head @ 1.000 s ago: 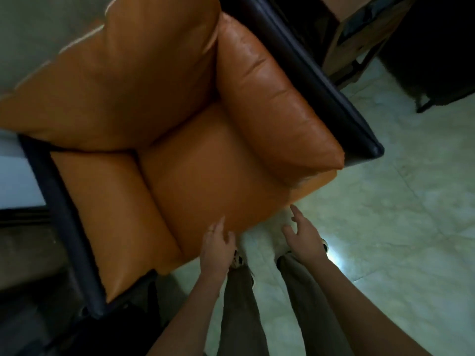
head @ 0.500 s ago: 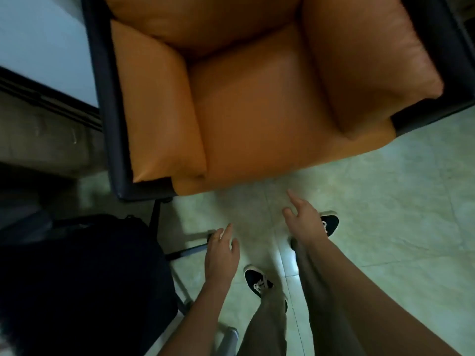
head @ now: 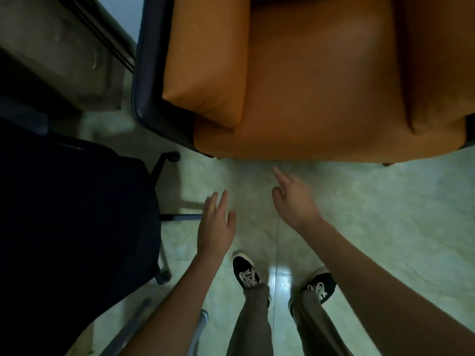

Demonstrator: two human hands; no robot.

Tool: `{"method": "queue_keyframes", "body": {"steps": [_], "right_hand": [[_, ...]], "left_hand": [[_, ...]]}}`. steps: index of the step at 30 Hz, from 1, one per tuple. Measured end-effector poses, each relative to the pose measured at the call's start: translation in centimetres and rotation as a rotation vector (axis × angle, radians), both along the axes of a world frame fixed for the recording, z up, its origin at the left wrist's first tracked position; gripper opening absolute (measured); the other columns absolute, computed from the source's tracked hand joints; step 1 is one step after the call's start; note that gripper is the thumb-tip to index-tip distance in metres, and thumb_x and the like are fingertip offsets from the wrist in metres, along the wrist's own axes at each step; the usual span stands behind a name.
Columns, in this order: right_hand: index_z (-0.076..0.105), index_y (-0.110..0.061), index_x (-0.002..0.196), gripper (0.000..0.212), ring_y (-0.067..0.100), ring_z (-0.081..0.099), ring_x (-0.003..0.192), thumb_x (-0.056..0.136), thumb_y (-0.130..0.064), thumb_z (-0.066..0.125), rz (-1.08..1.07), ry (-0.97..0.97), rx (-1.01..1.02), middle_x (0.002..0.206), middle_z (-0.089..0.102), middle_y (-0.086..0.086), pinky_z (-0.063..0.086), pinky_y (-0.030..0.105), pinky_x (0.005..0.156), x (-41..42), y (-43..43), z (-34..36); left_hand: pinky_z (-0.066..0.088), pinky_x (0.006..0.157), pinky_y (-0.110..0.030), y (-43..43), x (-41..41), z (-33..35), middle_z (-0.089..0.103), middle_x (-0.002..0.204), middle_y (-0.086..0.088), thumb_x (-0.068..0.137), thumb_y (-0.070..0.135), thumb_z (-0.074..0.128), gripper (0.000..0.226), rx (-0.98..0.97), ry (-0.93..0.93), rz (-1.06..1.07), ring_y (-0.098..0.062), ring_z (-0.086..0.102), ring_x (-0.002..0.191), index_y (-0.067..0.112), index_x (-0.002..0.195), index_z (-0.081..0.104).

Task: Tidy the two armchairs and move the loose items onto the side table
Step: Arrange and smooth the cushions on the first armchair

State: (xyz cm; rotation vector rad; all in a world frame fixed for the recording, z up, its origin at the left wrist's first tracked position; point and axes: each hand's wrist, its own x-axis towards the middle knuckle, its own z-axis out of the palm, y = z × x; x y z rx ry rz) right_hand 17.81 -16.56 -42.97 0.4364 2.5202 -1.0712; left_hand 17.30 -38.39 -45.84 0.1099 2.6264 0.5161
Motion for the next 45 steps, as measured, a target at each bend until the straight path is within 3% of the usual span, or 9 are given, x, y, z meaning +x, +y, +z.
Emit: {"method": "queue_keyframes", "body": {"steps": [4, 8, 11, 16, 22, 27, 32, 38, 45], "right_hand": [[0.036, -0.01, 0.154, 0.057, 0.033, 0.028, 0.148, 0.099, -0.02, 0.044, 0.17, 0.113, 0.151, 0.153, 0.042, 0.016, 0.026, 0.043, 0.119, -3.4, 1.7, -4.1], [0.029, -0.014, 0.156, 0.063, 0.031, 0.014, 0.153, 0.097, -0.032, 0.035, 0.225, 0.201, 0.303, 0.161, 0.03, 0.011, 0.019, 0.05, 0.122, -8.7, 2.4, -8.1], [0.021, -0.016, 0.159, 0.061, 0.028, 0.002, 0.155, 0.103, -0.033, 0.039, 0.262, 0.27, 0.401, 0.167, 0.015, 0.008, 0.006, 0.051, 0.124, -13.3, 2.4, -11.8], [0.038, -0.02, 0.154, 0.058, 0.028, 0.023, 0.152, 0.102, -0.045, 0.036, 0.294, 0.548, 0.696, 0.162, 0.033, 0.005, 0.011, 0.055, 0.122, -17.2, 2.8, -18.0], [0.042, -0.023, 0.152, 0.056, 0.029, 0.031, 0.149, 0.102, -0.048, 0.034, 0.195, 0.801, 0.832, 0.159, 0.039, 0.004, 0.021, 0.055, 0.119, -17.8, 2.5, -20.7], [0.048, -0.025, 0.148, 0.055, 0.029, 0.037, 0.146, 0.099, -0.047, 0.037, 0.128, 0.972, 0.841, 0.154, 0.046, 0.002, 0.026, 0.052, 0.117, -18.7, 2.8, -22.6], [0.043, -0.027, 0.151, 0.056, 0.028, 0.031, 0.148, 0.101, -0.049, 0.031, 0.166, 0.839, 0.799, 0.157, 0.042, 0.0, 0.021, 0.051, 0.12, -18.3, 2.6, -21.2], [0.041, -0.032, 0.151, 0.054, 0.029, 0.027, 0.15, 0.101, -0.049, 0.031, 0.122, 0.745, 0.74, 0.159, 0.039, -0.001, 0.018, 0.051, 0.121, -17.4, 2.1, -20.0], [0.052, -0.03, 0.143, 0.052, 0.029, 0.032, 0.147, 0.095, -0.045, 0.037, -0.038, 0.655, 0.677, 0.154, 0.045, 0.0, 0.013, 0.058, 0.12, -15.4, 5.5, -18.5]], "left_hand": [[0.026, 0.119, -0.037, 1.9, -4.2, -4.0, 0.003, 0.168, -0.002, 0.105, 0.038, 0.04, 0.067, 0.031, 0.088, 0.01, -0.017, 0.001, 0.155, 0.011, 0.159, 0.011], [0.028, 0.113, -0.029, 3.3, -10.0, -7.7, 0.006, 0.168, 0.0, 0.105, 0.039, 0.038, 0.065, 0.172, 0.237, 0.055, -0.017, 0.013, 0.153, 0.012, 0.159, 0.014], [0.027, 0.117, -0.033, 4.0, -14.9, -10.5, 0.013, 0.167, -0.001, 0.107, 0.04, 0.032, 0.059, 0.335, 0.361, 0.177, -0.02, 0.018, 0.152, 0.015, 0.159, 0.018], [0.013, 0.122, -0.056, 3.3, -21.6, -17.6, 0.032, 0.161, -0.008, 0.106, 0.034, 0.032, 0.047, 0.254, 0.664, 0.158, -0.029, 0.018, 0.152, 0.016, 0.147, 0.047], [0.022, 0.119, -0.049, 5.2, -23.7, -22.1, 0.056, 0.143, -0.006, 0.099, 0.035, 0.032, 0.049, 0.277, 1.098, 0.319, -0.029, 0.043, 0.138, 0.018, 0.128, 0.067], [0.033, 0.107, -0.057, 5.6, -25.0, -23.8, 0.065, 0.129, -0.008, 0.1, 0.04, 0.025, 0.057, 0.304, 1.288, 0.327, -0.034, 0.053, 0.125, 0.015, 0.118, 0.073], [0.033, 0.106, -0.057, 4.9, -23.8, -21.7, 0.06, 0.134, -0.007, 0.098, 0.035, 0.031, 0.049, 0.254, 1.125, 0.291, -0.032, 0.052, 0.125, 0.019, 0.125, 0.069], [0.019, 0.12, -0.055, 4.7, -21.0, -18.1, 0.038, 0.156, -0.008, 0.103, 0.031, 0.026, 0.052, 0.045, 0.769, 0.171, -0.031, 0.025, 0.148, 0.017, 0.149, 0.044], [0.03, 0.115, -0.05, 7.3, -14.4, -17.2, 0.013, 0.167, -0.005, 0.103, 0.036, 0.032, 0.057, -0.028, 0.599, 0.128, -0.027, 0.012, 0.152, 0.019, 0.157, 0.022]]}}
